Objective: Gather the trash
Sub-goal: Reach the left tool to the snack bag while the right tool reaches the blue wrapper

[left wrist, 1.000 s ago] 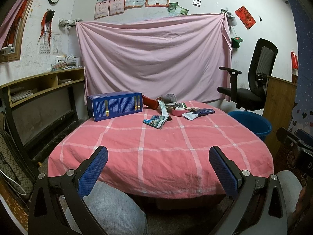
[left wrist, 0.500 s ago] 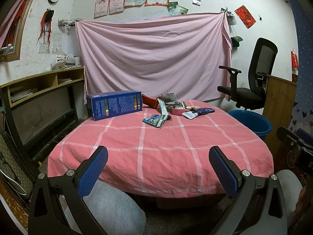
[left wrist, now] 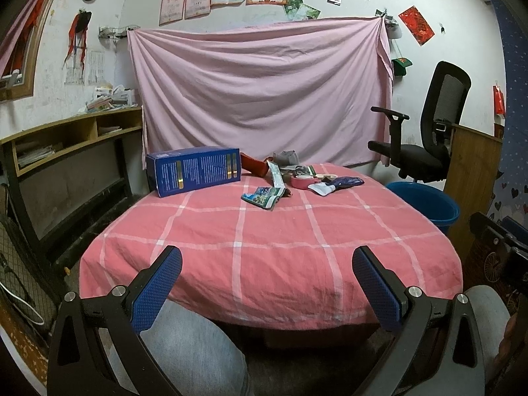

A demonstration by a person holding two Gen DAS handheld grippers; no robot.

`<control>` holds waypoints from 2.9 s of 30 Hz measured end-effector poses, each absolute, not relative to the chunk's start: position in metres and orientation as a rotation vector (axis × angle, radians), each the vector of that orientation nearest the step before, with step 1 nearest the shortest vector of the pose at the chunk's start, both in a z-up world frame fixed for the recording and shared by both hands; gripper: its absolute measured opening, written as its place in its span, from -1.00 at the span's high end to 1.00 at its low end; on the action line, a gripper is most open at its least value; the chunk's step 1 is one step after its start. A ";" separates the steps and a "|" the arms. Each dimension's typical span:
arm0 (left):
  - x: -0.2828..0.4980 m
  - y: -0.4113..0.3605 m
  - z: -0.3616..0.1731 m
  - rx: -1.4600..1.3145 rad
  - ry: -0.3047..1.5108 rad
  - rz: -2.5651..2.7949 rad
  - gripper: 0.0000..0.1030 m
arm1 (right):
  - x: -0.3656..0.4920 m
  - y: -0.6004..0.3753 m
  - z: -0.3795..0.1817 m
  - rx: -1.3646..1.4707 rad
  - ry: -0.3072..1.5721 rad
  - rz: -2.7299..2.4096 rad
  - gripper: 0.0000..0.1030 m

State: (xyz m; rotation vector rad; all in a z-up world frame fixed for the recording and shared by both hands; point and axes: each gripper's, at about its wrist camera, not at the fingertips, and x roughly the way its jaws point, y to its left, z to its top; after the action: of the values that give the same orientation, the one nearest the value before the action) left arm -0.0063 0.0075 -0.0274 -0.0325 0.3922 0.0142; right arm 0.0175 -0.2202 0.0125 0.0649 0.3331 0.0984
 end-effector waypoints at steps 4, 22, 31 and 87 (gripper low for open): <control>-0.001 0.010 -0.029 -0.043 0.443 0.022 -0.96 | 0.017 -0.220 0.013 0.064 0.334 0.098 -1.00; 0.056 0.015 0.019 -0.066 0.562 0.053 -0.96 | 0.046 -0.216 0.040 0.060 0.264 0.108 -1.00; 0.093 0.030 0.039 -0.125 0.499 0.039 -0.96 | 0.073 -0.206 0.063 0.051 0.192 0.099 -1.00; 0.265 0.059 -0.028 -0.079 0.860 -0.305 -0.28 | 0.323 -0.148 -0.023 0.191 0.924 0.238 0.13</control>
State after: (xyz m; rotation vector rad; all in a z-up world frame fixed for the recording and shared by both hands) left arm 0.2646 0.0592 -0.0277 -0.0791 0.8598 -0.3047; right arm 0.3233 -0.1482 -0.0226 0.1914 0.9237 0.2376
